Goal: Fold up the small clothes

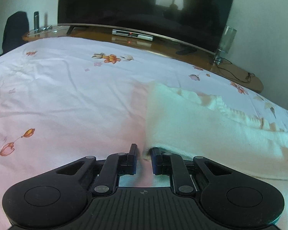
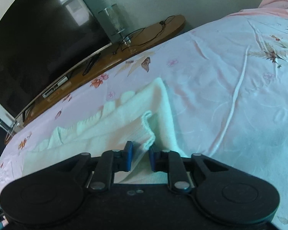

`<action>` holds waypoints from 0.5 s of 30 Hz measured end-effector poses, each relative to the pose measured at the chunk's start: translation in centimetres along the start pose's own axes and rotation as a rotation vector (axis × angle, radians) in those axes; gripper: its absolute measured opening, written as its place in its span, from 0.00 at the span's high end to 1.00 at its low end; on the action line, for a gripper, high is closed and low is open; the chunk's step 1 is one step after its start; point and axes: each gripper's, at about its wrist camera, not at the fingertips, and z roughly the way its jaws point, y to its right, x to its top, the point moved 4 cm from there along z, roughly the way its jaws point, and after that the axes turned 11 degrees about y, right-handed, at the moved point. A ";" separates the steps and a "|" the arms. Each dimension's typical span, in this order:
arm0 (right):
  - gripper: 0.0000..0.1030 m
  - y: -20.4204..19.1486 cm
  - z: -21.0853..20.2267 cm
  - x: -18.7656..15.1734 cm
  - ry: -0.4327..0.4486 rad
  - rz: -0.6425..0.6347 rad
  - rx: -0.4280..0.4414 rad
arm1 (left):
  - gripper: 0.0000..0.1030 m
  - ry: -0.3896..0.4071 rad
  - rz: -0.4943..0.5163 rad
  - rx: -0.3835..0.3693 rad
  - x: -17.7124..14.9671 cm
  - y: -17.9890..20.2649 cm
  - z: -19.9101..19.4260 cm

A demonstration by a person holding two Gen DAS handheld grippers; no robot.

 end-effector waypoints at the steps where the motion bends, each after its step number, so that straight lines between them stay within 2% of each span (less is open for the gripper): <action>1: 0.94 -0.1 -0.3 -0.1 0.003 -0.010 -0.004 | 0.85 -0.002 -0.004 0.001 0.0 -0.1 0.0; 5: 0.95 0.4 -1.3 0.3 0.046 -0.072 -0.048 | 0.85 -0.008 0.012 -0.001 -0.5 0.2 -0.2; 6: 0.95 1.0 -0.9 0.0 0.025 -0.075 -0.076 | 0.85 -0.005 0.030 0.002 -0.7 0.3 -0.3; 8: 0.95 1.3 -0.5 -0.8 -0.016 -0.086 -0.077 | 0.85 -0.013 0.052 0.005 -0.6 0.5 -0.4; 9: 0.94 0.7 -0.6 -0.9 -0.027 -0.138 -0.073 | 0.85 -0.019 0.061 0.005 -0.5 0.5 -0.6; 10: 0.93 0.1 -0.8 -0.7 -0.028 -0.176 -0.072 | 0.85 -0.025 0.059 0.002 -0.3 0.4 -0.9; 13: 0.76 -0.2 -2.0 0.5 0.030 -0.144 -0.066 | 0.85 -0.004 0.054 -0.014 0.7 0.2 -2.5; 15: 0.75 -0.4 -2.8 1.5 0.076 -0.156 -0.071 | 0.85 0.007 0.038 -0.025 1.6 0.1 -3.2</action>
